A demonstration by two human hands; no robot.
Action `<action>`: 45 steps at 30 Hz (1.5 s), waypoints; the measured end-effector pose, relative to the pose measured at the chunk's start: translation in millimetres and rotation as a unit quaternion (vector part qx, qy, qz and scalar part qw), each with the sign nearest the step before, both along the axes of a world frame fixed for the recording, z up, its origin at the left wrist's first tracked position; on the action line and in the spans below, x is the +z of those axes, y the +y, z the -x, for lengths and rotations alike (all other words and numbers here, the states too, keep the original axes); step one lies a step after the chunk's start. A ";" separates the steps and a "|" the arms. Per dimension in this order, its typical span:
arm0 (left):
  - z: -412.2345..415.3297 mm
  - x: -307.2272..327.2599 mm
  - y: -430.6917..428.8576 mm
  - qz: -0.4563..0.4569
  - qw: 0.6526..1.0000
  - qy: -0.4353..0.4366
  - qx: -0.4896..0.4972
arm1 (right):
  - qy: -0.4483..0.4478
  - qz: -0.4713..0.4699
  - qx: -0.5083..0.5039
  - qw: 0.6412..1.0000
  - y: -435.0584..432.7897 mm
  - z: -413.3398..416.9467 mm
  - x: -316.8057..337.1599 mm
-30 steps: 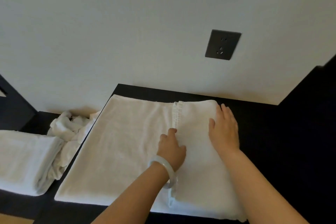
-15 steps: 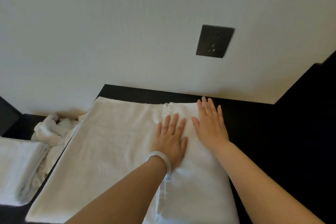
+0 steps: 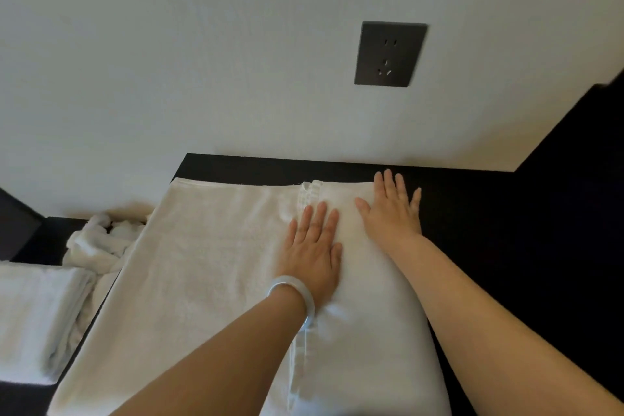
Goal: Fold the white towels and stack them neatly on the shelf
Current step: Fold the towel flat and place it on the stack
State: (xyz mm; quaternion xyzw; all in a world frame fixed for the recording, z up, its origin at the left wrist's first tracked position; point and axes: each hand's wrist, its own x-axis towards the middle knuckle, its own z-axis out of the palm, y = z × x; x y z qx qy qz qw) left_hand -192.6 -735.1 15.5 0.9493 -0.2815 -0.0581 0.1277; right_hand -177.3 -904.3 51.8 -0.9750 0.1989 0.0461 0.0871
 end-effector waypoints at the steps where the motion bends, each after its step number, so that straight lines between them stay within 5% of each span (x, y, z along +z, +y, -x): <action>1: -0.1 -0.6 0.2 0.000 1.000 -0.002 0.000 | -0.023 0.003 0.006 1.000 3.3 12.9 4.3; 6: -2.4 -3.7 -0.4 -0.009 1.000 0.001 -0.006 | -0.003 -0.011 0.034 0.999 36.9 94.7 -9.4; 14: 42.8 38.4 -8.5 -0.090 0.996 0.023 -0.004 | 0.014 -0.005 0.011 1.000 40.7 87.8 -13.1; 19: 106.2 25.1 13.6 -0.064 0.996 0.051 -0.047 | -0.022 -0.147 -0.001 0.989 34.0 103.5 6.3; 23: 103.0 15.3 20.4 -0.062 0.997 0.023 -0.048 | -0.039 -0.115 0.023 0.992 40.4 162.3 -6.7; 32: 104.7 42.5 49.3 -0.033 0.991 0.058 0.118 | -0.048 -0.376 -0.101 0.920 30.7 239.3 13.3; 34: 102.7 50.3 57.3 0.018 0.978 0.142 0.155 | 0.024 -0.358 -0.077 0.930 30.6 264.1 12.0; 37: 102.2 52.8 60.0 0.028 0.961 0.217 0.170 | 0.011 -0.335 -0.077 0.939 38.4 269.3 5.5; 41: 116.3 50.5 57.0 0.016 0.973 0.163 0.160 | -0.068 -0.251 -0.095 0.961 55.0 259.4 9.1; 45: 120.6 45.4 65.0 0.059 0.982 0.130 0.127 | -0.006 -0.095 -0.021 0.995 62.2 276.8 3.6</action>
